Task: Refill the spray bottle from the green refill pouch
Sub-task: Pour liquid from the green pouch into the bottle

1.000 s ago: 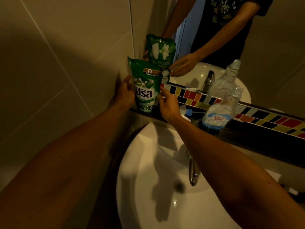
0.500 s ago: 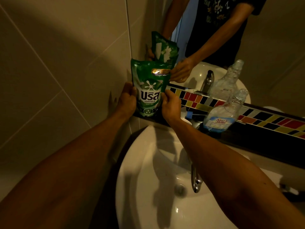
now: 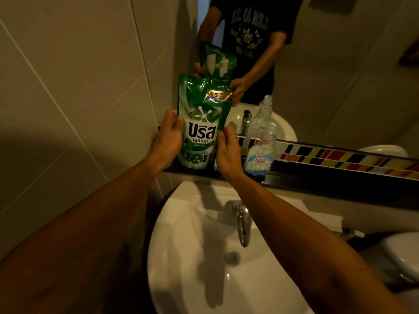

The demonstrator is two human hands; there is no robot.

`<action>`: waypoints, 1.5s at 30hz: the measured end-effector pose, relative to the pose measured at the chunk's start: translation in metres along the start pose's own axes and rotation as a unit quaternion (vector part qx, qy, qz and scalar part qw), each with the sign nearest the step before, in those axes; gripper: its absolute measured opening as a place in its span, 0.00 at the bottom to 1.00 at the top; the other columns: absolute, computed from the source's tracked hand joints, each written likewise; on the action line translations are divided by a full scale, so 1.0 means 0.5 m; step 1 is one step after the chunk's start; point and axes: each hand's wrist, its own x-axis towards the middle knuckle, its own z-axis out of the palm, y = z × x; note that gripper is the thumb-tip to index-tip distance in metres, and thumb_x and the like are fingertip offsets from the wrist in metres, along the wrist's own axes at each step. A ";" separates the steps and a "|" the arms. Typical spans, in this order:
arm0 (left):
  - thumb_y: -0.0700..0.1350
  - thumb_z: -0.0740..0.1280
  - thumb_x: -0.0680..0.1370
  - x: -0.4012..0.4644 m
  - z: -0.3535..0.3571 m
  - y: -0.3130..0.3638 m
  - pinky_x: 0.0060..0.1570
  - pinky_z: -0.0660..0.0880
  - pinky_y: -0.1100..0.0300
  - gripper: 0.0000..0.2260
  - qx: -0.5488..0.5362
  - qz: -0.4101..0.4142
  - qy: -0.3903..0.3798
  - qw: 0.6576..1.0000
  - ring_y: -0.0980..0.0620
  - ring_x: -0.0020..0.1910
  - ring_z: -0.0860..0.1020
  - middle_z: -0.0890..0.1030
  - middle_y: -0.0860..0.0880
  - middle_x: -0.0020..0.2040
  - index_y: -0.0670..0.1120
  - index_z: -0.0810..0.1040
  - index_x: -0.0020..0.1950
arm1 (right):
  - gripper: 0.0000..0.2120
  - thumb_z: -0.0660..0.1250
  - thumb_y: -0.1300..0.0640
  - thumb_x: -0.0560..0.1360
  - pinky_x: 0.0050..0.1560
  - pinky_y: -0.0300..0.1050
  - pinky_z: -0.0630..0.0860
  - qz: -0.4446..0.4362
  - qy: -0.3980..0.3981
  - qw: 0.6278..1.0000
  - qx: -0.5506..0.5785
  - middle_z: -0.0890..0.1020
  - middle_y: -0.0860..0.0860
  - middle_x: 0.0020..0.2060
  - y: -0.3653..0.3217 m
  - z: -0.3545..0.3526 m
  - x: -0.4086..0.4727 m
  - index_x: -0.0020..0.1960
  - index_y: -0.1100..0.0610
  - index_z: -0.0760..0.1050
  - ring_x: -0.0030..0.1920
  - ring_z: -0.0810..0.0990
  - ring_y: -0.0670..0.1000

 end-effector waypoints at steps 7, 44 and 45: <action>0.49 0.51 0.85 -0.059 0.065 0.119 0.45 0.81 0.47 0.09 -0.065 -0.043 -0.068 0.995 0.47 0.53 0.82 0.82 0.48 0.56 0.53 0.70 0.56 | 0.31 0.57 0.53 0.87 0.58 0.36 0.78 -0.013 -0.066 0.995 0.072 0.68 0.29 0.69 -0.058 -0.102 -0.076 0.84 0.42 0.44 0.60 0.75 0.25; 0.34 0.58 0.82 -0.089 0.190 0.200 0.26 0.76 0.61 0.26 0.104 -0.079 -0.074 0.989 0.57 0.33 0.82 0.82 0.48 0.45 0.55 0.65 0.77 | 0.52 0.70 0.59 0.80 0.69 0.61 0.76 0.098 -0.125 0.975 0.156 0.77 0.50 0.70 -0.017 -0.239 -0.102 0.82 0.39 0.33 0.66 0.80 0.52; 0.34 0.58 0.82 -0.084 0.190 0.199 0.31 0.78 0.58 0.26 0.105 -0.082 -0.077 0.988 0.54 0.37 0.82 0.82 0.48 0.46 0.55 0.65 0.77 | 0.52 0.70 0.59 0.80 0.69 0.61 0.76 0.101 -0.125 0.974 0.158 0.77 0.50 0.71 -0.016 -0.239 -0.100 0.82 0.39 0.32 0.67 0.80 0.52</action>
